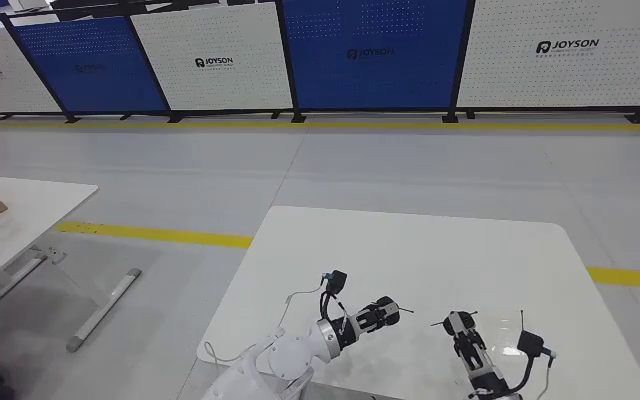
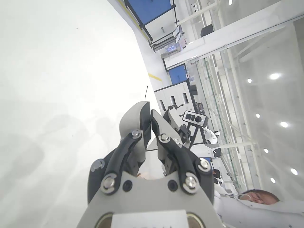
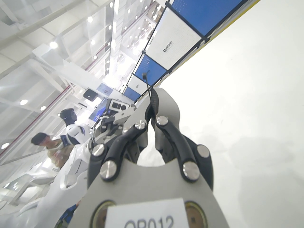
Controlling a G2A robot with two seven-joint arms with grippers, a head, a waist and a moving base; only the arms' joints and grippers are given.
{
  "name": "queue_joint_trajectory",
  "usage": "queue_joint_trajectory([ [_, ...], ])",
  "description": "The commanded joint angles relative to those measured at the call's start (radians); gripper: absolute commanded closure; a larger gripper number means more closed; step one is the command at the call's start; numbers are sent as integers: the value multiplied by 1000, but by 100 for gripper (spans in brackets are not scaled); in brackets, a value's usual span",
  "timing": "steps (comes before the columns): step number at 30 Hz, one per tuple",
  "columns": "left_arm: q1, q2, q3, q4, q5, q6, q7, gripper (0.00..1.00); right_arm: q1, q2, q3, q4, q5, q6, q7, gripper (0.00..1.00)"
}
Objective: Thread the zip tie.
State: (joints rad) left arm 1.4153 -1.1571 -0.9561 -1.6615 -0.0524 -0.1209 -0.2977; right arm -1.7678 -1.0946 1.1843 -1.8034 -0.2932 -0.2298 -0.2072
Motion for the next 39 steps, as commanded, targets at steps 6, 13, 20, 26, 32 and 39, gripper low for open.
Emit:
queue_joint_trajectory([
  [6,0,0,0,0,0,0,0,100,52,-36,-99,50,-53,85,-153,100],
  [13,0,0,0,0,0,0,0,100,102,-61,-166,112,-42,84,-175,100],
  [20,0,0,0,0,0,0,0,100,102,-61,-166,112,-42,84,-175,100],
  [26,0,0,0,0,0,0,0,100,99,-66,-144,93,-13,88,-153,100],
  [32,0,0,0,0,0,0,0,100,115,-78,-156,102,-9,113,-129,100],
  [39,0,0,0,0,0,0,0,100,124,-85,-159,112,32,100,-95,100],
])
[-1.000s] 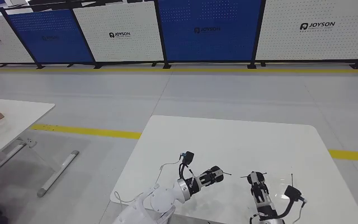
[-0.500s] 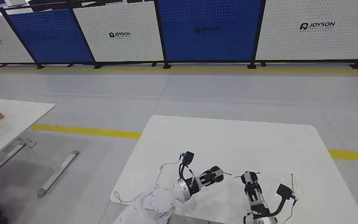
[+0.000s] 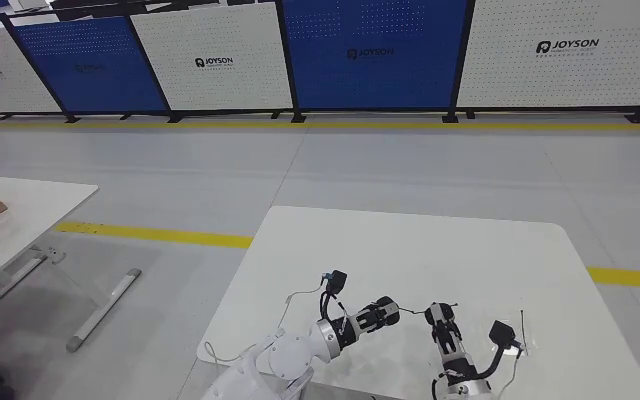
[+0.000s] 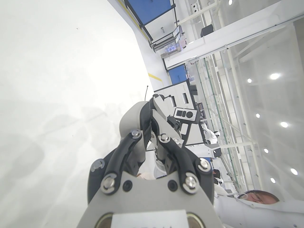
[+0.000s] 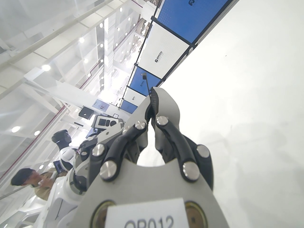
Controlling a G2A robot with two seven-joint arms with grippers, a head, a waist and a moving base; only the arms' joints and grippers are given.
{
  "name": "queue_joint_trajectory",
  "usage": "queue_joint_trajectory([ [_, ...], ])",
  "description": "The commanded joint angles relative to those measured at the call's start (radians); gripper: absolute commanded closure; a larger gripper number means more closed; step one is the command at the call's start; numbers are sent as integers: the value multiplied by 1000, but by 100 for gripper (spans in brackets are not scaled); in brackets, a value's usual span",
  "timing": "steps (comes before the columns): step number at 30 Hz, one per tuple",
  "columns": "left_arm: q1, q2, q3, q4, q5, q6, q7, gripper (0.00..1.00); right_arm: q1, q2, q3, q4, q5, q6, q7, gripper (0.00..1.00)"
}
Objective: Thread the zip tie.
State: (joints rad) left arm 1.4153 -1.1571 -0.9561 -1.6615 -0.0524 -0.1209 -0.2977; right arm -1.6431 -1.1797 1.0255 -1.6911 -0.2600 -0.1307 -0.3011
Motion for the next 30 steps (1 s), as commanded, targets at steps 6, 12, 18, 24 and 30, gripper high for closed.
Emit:
queue_joint_trajectory([
  [6,0,0,0,0,0,0,0,100,0,0,1,0,0,0,0,100],
  [12,0,0,0,0,0,0,0,100,1,-7,22,5,21,-11,1,100],
  [18,0,0,0,0,0,0,0,100,7,-17,22,17,39,-38,-4,100],
  [24,0,0,0,0,0,0,0,100,5,-22,26,13,37,-51,27,100],
  [30,0,0,0,0,0,0,0,100,2,-29,29,18,27,-45,31,100],
])
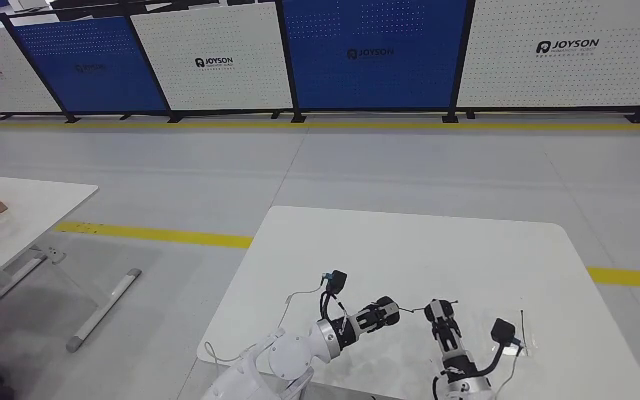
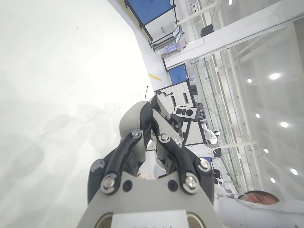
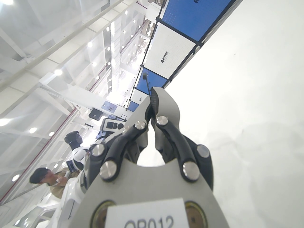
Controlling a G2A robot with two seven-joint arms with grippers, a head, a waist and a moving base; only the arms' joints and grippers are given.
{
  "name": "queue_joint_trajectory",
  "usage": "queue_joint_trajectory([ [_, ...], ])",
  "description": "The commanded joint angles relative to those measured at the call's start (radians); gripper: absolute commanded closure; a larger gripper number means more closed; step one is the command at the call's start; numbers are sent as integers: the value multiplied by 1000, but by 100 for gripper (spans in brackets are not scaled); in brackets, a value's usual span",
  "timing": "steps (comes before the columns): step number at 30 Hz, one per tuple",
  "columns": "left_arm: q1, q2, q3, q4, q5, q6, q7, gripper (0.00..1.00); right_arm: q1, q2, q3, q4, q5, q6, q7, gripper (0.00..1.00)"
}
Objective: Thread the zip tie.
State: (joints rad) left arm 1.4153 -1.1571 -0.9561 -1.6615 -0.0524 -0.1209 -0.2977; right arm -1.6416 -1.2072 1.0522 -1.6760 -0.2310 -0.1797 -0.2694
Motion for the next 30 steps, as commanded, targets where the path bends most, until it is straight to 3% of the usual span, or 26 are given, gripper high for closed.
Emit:
queue_joint_trajectory([
  [1,0,0,0,0,0,0,0,100,1,-2,2,3,-4,7,-1,100],
  [16,0,0,0,0,0,0,0,100,-29,-13,28,-15,-17,-14,6,100],
  [30,0,0,0,0,0,0,0,100,-18,-28,27,-3,-43,22,12,100],
])
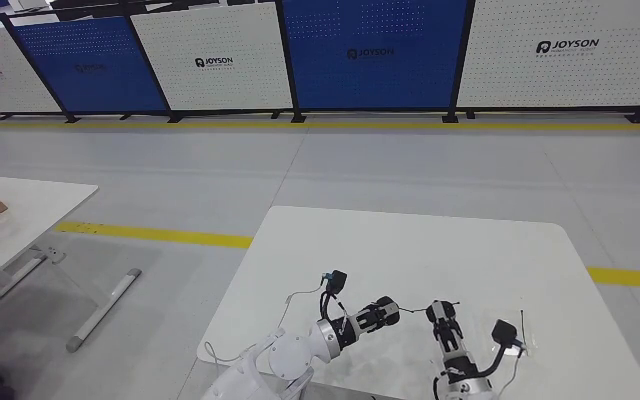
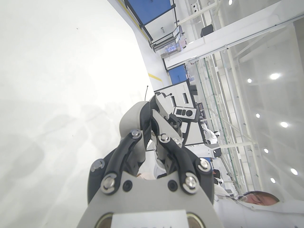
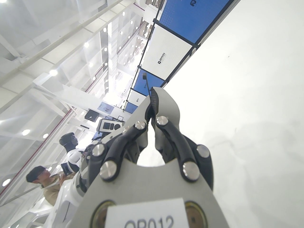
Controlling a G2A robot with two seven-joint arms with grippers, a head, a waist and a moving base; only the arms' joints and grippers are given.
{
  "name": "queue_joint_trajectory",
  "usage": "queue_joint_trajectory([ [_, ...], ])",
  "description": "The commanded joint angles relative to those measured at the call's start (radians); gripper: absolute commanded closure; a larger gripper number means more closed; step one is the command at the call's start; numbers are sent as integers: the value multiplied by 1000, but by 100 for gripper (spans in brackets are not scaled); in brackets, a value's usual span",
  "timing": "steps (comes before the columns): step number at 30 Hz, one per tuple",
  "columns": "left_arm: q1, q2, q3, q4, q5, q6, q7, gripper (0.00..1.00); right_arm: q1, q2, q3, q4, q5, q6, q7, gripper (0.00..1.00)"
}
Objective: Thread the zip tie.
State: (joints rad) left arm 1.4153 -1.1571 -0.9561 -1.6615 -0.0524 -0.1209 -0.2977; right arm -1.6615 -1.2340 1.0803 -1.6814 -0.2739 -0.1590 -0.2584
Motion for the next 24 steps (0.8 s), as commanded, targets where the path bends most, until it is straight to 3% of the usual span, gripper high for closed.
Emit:
queue_joint_trajectory([
  [1,0,0,0,0,0,0,0,100,4,-3,-2,4,-1,1,1,100],
  [12,0,0,0,0,0,0,0,100,-24,-6,28,-13,4,-32,14,100],
  [24,0,0,0,0,0,0,0,100,-12,-16,26,-4,1,-19,46,100],
])
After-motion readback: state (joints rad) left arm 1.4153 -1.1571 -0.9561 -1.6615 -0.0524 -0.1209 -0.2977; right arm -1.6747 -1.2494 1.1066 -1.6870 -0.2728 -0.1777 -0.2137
